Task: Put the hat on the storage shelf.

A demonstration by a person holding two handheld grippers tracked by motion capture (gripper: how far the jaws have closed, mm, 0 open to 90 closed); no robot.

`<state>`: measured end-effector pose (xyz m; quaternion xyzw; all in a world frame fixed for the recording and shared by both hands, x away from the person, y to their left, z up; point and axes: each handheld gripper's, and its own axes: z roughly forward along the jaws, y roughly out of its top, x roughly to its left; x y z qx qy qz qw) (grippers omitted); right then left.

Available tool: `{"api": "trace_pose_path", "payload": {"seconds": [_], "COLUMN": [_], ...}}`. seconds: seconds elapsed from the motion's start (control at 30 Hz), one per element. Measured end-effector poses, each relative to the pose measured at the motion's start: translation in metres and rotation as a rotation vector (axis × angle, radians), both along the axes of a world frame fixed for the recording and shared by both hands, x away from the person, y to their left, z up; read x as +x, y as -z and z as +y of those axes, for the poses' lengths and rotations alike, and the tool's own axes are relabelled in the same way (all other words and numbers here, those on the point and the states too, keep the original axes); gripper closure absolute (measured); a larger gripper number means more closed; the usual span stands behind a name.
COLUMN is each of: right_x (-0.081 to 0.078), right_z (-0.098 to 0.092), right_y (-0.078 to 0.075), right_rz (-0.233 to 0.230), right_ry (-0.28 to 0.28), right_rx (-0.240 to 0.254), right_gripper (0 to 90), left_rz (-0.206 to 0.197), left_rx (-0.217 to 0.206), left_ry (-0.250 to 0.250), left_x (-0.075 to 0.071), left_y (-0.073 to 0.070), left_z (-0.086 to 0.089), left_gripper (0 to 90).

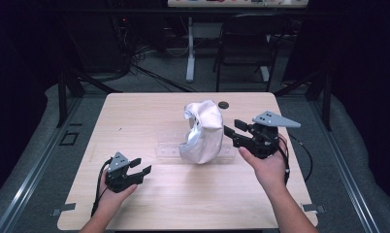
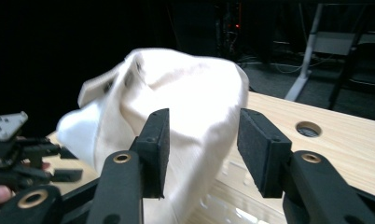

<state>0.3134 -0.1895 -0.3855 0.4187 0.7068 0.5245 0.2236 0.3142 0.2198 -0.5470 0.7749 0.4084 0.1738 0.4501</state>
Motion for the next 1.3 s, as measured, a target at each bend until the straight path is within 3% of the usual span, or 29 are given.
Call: {"api": "trace_pose_path", "payload": {"seconds": [0.2,0.37,0.4,0.6,0.77,1.0,1.13,1.23,1.3], "right_x": [-0.014,-0.019,-0.021,-0.027,-0.031,-0.038,-0.042,-0.042,-0.042], "right_z": [-0.010,-0.015,-0.017,-0.022,-0.025,-0.033,-0.039,-0.045,-0.046], "right_y": [0.020,0.040,0.051,0.084,0.101,0.136,0.151,0.160,0.162], "right_rz": [-0.019,-0.008,-0.002,0.004,0.008,0.045,0.064,0.066,0.071], "right_ry": [0.024,0.041,0.048,0.070,0.083,0.130,0.148,0.169,0.174], "right_rx": [-0.062,-0.077,-0.084,-0.112,-0.115,-0.134,-0.115,-0.061,-0.053], "right_gripper": [52.2,52.3,52.4,53.1,53.2,53.6,54.2,54.3,53.9], "left_rz": [0.014,0.022,0.020,0.018,0.013,0.014,0.019,0.016,0.017], "left_rx": [0.002,0.013,0.015,0.021,0.027,0.028,0.037,0.042,0.043], "left_ry": [-0.008,-0.004,0.002,0.003,0.004,0.003,0.012,0.016,0.018], "left_x": [0.003,0.003,0.003,0.003,0.003,0.003,0.003,0.003,0.002], "left_y": [0.006,0.007,0.008,0.009,0.009,0.010,0.010,0.010,0.010], "left_z": [0.000,-0.001,-0.003,-0.005,-0.006,-0.006,-0.007,-0.008,-0.008], "left_gripper": [45.6,45.5,45.5,45.5,45.5,45.5,45.5,45.5,45.5]}}
